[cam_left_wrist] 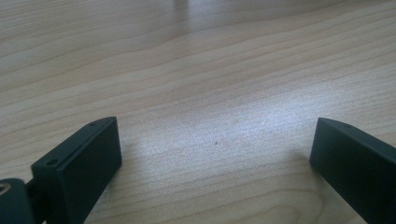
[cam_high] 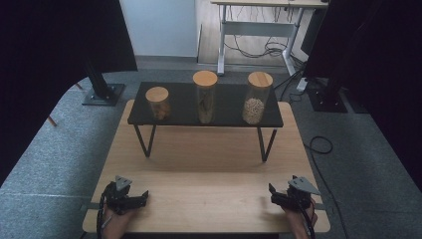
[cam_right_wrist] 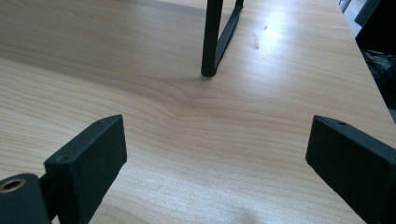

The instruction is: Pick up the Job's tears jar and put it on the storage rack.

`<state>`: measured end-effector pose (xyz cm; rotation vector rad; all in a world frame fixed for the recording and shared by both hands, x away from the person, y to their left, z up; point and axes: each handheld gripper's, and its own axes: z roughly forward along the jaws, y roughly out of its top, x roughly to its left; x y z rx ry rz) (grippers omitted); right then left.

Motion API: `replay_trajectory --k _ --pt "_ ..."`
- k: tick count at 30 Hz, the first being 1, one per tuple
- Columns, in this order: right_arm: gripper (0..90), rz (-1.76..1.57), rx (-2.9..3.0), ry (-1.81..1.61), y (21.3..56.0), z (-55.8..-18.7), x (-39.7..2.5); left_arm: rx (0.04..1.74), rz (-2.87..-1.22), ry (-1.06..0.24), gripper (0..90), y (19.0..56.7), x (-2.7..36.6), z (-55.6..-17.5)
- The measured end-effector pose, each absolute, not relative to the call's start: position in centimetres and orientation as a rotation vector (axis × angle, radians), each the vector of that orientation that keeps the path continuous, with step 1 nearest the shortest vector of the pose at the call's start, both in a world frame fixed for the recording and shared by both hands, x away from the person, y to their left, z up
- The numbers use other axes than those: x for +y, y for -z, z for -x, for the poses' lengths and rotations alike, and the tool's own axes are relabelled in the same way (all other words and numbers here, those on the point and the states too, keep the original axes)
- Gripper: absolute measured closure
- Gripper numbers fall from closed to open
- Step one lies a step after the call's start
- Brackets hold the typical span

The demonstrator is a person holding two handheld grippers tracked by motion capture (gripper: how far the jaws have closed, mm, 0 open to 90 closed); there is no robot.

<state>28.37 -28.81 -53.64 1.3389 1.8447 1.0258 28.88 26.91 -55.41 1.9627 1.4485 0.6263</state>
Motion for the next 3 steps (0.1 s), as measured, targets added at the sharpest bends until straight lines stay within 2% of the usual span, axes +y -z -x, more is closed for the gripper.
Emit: replay_trajectory --k 3 --pt "4.9 -1.341 1.846 -1.023 53.82 -28.34 -28.79 1.449 -1.962 -0.626 1.9 55.41 26.90 -28.88"
